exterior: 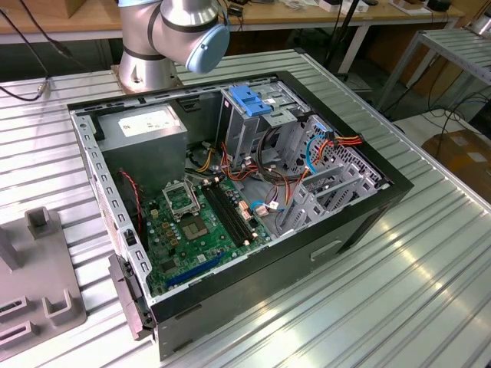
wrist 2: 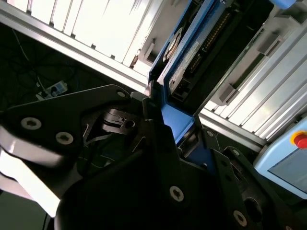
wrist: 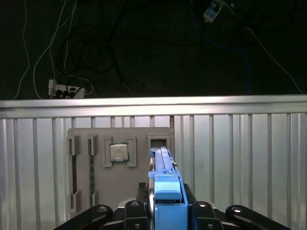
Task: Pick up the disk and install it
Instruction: 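Pick up the disk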
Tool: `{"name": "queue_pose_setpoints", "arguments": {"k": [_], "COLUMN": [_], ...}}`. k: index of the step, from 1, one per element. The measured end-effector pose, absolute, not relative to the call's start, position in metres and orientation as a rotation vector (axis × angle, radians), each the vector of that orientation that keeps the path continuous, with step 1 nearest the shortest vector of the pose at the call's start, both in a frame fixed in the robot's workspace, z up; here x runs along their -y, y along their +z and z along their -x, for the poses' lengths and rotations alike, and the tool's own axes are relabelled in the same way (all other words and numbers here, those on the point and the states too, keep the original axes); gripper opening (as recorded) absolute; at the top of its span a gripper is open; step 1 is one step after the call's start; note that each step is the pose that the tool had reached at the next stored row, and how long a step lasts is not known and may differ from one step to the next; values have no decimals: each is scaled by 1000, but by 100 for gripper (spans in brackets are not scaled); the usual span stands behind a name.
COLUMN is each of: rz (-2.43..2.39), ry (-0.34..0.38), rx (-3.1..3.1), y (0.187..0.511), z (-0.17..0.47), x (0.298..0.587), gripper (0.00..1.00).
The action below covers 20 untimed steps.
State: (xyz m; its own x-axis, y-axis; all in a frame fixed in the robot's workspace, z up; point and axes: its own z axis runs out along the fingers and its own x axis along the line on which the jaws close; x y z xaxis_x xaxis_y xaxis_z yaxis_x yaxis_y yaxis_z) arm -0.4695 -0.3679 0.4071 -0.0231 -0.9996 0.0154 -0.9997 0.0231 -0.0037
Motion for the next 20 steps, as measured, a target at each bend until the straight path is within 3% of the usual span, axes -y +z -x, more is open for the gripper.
{"name": "queue_pose_setpoints", "arguments": {"k": [20], "rz": [-2190], "ry": [21], "rx": [2241], "y": [432], "z": [469], "x": [368], "gripper": [37]}}
